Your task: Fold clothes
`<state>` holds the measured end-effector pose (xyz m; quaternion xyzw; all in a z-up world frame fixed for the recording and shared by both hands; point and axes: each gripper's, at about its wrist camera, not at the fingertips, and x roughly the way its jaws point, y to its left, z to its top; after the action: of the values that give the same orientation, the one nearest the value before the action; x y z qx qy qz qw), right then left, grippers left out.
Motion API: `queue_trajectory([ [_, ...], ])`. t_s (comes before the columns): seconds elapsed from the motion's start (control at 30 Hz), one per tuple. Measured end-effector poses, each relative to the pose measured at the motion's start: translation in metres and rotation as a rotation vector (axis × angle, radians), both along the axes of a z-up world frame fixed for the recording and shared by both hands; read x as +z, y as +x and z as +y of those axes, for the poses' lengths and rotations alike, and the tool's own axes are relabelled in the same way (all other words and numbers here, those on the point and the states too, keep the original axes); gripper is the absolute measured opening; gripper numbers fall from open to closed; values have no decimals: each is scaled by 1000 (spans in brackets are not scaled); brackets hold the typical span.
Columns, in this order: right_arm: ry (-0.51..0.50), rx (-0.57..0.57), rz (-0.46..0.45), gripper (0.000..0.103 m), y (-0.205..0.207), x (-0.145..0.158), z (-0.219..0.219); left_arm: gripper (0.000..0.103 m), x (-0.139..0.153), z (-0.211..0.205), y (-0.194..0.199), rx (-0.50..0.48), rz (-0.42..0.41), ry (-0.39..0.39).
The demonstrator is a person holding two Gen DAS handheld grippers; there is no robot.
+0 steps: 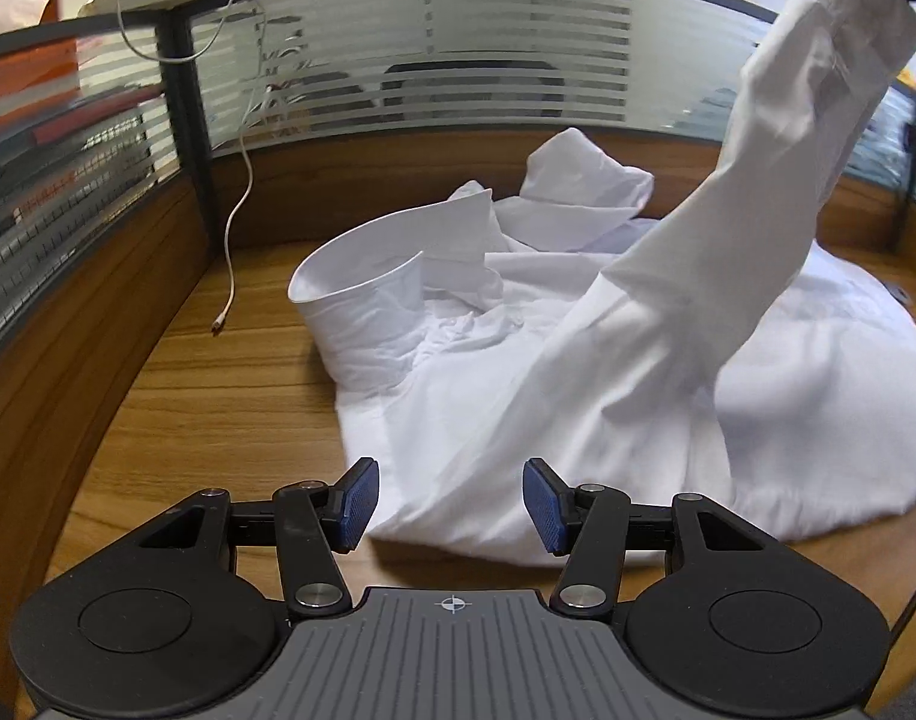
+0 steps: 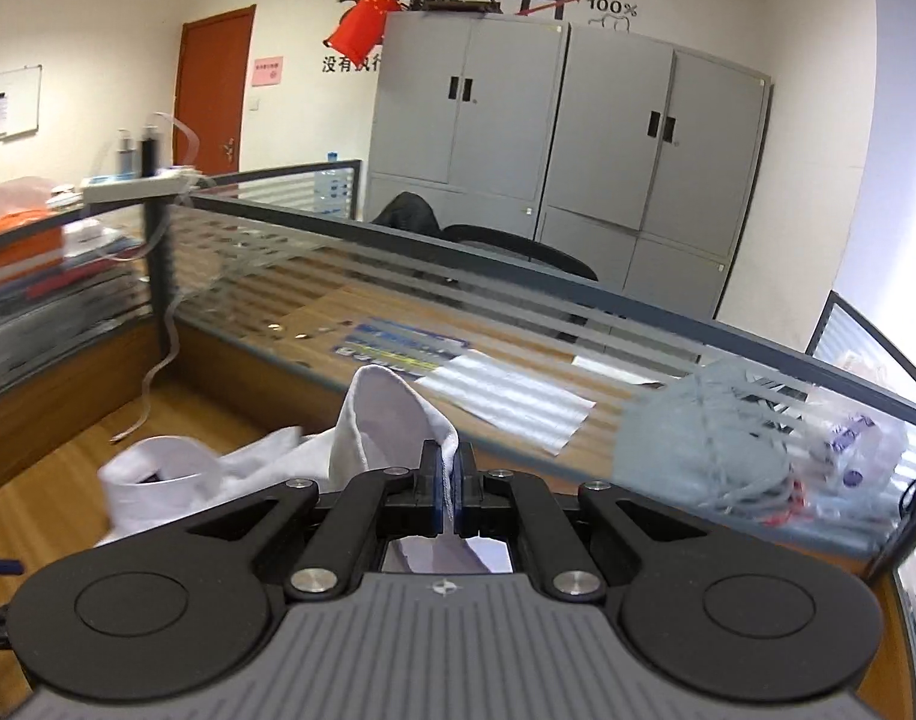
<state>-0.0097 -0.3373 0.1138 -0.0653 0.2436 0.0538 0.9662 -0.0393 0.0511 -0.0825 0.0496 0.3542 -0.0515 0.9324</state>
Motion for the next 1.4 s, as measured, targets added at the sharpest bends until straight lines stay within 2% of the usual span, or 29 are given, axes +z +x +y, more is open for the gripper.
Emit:
queue_trajectory([
  [0.13,73,-10,101,3,67,-26,-56,58,0,-22,7,80,19,12],
  [0.27,148,-37,231,3,127,-78,-92,63,2,-40,8,153,29,34],
  [0.47,119,-31,395,4,185,-152,-101,65,6,-67,8,206,56,37],
  [0.67,54,-61,453,7,205,-199,-98,66,5,-69,22,182,83,29],
  [0.7,43,-63,451,8,203,-200,-97,66,6,-65,25,172,87,21],
  [0.87,6,-77,394,51,169,-187,-89,66,9,-39,44,125,103,-13],
  [0.93,-55,-97,357,53,152,-176,-83,65,9,-22,54,94,118,-20],
  [1.0,-45,-101,355,53,129,-168,-75,65,9,-6,64,47,131,-35],
  [1.13,87,-75,410,53,85,-159,-58,62,5,22,88,-65,184,-96],
  [1.17,120,-67,420,53,74,-159,-52,58,4,27,94,-93,205,-122],
  [1.3,268,-37,461,53,31,-168,-17,58,-3,44,115,-212,289,-206],
  [1.4,270,-49,481,53,8,-182,19,58,-11,47,126,-290,332,-211],
])
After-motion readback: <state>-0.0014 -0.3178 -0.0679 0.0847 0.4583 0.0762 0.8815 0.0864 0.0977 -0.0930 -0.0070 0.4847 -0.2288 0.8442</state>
